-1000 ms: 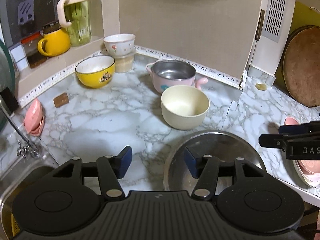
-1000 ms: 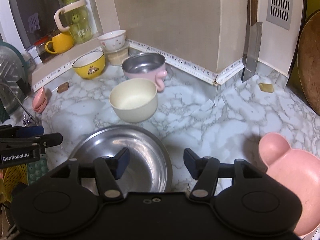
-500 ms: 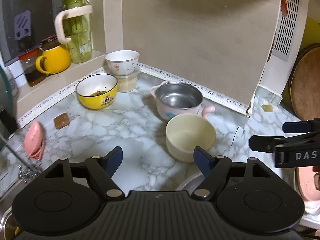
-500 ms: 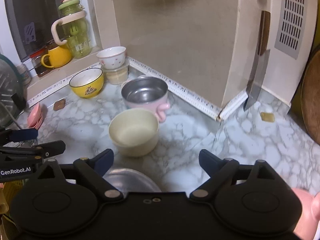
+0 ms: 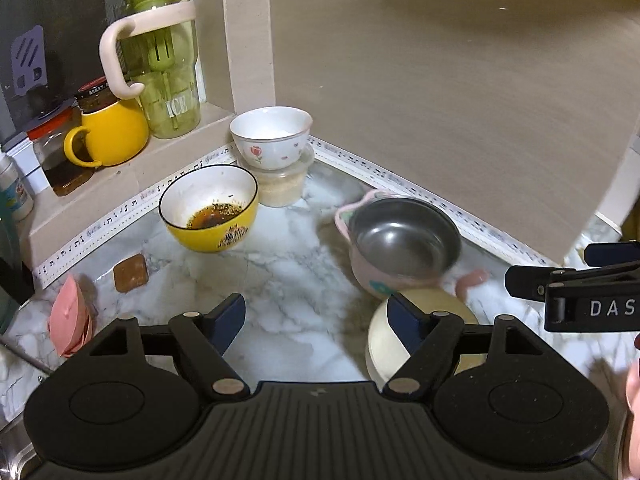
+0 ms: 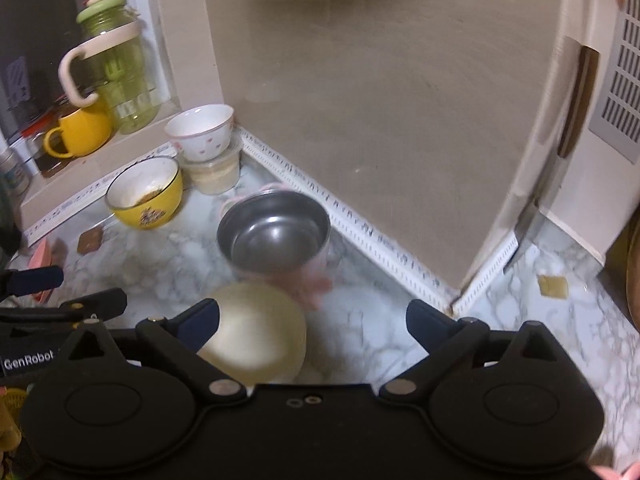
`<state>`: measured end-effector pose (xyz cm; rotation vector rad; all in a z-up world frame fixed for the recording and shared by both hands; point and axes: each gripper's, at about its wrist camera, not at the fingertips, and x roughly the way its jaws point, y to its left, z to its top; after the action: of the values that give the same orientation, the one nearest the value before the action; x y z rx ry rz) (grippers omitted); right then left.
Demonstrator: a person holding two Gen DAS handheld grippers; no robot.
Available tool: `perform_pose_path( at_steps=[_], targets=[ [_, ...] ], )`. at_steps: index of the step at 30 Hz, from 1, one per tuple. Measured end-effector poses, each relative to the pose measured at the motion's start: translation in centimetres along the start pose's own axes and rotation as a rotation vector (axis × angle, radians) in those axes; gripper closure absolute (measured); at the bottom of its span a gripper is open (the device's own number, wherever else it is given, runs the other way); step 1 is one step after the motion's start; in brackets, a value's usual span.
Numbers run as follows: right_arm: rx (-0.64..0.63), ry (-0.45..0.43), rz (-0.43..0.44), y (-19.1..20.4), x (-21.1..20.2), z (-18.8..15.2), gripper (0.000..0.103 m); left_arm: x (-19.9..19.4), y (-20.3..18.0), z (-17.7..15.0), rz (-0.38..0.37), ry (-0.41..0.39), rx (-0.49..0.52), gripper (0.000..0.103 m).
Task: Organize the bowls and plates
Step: 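Move both open grippers to the pink-handled steel pot by the wall, then close both grippers on the rim of the pink-handled pot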
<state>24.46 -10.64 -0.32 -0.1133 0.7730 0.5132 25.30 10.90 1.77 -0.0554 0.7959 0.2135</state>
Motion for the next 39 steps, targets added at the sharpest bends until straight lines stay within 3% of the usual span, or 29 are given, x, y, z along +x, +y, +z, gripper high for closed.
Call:
perform_pose_path(
  at_steps=[9, 18, 30, 39],
  targets=[
    [0.028, 0.051, -0.008, -1.0, 4.9, 3.4, 0.003, 5.3, -0.2, 3.9, 0.023, 0.060, -0.044, 0.025],
    [0.046, 0.120, 0.010, -0.4, 8.8, 3.9, 0.008, 10.4, -0.5, 6.0, 0.044, 0.104, -0.078, 0.025],
    [0.076, 0.186, 0.016, -0.8, 13.0, 3.8, 0.022, 15.7, -0.9, 6.0, 0.012, 0.168, -0.102, 0.025],
    [0.065, 0.199, 0.004, -0.4, 14.5, 3.4, 0.032, 17.4, -1.5, 5.2, 0.029, 0.179, -0.100, 0.027]
  ],
)
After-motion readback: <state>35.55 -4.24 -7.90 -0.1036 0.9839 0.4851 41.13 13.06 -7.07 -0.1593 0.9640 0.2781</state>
